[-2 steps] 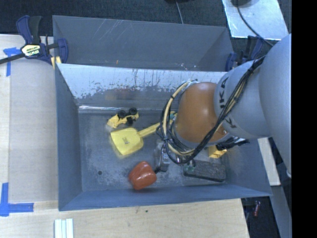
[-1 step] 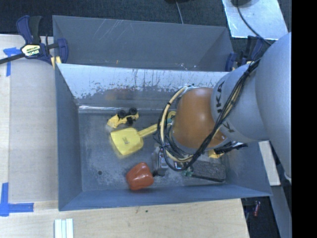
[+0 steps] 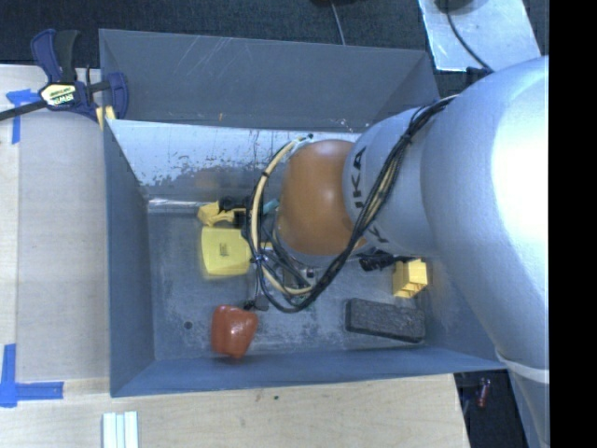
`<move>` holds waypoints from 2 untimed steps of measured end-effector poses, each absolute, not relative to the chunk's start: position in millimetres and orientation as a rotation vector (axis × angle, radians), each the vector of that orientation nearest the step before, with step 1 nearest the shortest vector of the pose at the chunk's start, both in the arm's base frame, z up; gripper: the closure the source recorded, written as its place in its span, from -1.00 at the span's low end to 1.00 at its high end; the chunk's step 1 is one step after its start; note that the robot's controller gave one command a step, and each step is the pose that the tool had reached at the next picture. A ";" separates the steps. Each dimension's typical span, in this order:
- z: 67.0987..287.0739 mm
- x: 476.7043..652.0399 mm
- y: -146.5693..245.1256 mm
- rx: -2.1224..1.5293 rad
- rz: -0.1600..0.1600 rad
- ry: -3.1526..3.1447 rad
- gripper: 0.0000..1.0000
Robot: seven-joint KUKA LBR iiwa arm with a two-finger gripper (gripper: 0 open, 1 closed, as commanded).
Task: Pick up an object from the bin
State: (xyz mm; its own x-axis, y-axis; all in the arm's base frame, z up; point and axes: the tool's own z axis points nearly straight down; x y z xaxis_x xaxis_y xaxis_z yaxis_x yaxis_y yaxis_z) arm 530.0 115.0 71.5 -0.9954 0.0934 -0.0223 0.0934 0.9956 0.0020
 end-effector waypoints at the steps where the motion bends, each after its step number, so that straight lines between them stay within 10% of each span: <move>1: 71.2 498.1 100.4 0.153 -0.012 3.121 1.00; 2: 89.9 508.7 104.3 0.157 -0.010 3.123 1.00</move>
Offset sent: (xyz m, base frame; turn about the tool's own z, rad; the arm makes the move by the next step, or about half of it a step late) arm -0.0055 -0.0045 0.0450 0.0112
